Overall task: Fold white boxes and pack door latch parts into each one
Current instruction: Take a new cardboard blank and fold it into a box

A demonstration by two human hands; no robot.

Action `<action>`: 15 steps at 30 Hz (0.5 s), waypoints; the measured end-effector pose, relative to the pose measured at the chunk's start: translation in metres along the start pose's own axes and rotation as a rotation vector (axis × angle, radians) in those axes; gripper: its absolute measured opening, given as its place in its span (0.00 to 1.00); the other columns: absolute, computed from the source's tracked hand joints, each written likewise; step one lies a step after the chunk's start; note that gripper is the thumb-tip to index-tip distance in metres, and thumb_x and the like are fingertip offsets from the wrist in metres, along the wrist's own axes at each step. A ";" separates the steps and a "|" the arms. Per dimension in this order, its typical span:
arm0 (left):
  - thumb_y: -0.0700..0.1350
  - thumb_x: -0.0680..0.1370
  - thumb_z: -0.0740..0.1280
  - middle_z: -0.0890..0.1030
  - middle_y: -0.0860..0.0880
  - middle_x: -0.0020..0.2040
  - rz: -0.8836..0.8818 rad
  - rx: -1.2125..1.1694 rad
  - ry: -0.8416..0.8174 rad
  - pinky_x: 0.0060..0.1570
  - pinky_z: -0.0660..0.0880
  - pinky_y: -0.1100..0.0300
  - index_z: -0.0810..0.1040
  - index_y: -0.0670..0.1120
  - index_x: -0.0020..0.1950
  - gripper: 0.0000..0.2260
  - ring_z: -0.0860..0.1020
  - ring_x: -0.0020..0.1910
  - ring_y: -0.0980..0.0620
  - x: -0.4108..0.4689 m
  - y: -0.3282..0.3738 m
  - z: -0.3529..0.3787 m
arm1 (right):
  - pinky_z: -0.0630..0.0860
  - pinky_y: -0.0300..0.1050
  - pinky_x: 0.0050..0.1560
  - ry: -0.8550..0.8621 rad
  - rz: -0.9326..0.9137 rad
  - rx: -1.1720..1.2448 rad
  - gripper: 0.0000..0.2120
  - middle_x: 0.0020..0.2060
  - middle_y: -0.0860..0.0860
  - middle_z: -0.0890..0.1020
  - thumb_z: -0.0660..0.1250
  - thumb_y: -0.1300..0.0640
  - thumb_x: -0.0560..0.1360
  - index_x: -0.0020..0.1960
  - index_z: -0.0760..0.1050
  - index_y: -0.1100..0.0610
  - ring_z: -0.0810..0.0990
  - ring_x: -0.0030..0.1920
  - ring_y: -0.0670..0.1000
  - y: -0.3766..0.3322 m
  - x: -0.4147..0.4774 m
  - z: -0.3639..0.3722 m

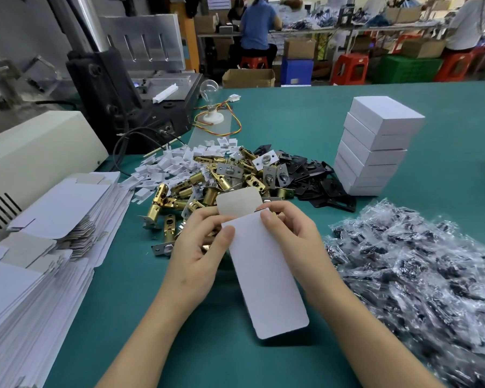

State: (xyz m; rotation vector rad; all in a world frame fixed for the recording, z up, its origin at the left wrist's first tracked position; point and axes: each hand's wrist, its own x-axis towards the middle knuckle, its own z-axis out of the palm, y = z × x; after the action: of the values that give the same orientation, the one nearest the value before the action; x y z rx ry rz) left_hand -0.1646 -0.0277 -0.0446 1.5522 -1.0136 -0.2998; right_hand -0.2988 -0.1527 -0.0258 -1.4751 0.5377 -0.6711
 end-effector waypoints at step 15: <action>0.56 0.83 0.63 0.77 0.63 0.60 -0.008 0.021 0.025 0.57 0.78 0.57 0.76 0.58 0.72 0.17 0.77 0.62 0.57 -0.001 0.000 0.000 | 0.81 0.39 0.41 -0.037 0.099 0.143 0.14 0.47 0.49 0.88 0.69 0.48 0.80 0.65 0.74 0.41 0.87 0.48 0.46 0.003 0.001 -0.003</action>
State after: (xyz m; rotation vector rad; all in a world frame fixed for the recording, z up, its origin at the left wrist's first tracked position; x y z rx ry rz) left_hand -0.1651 -0.0274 -0.0448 1.5758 -0.9946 -0.2749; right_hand -0.2995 -0.1558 -0.0288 -1.3160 0.5201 -0.5913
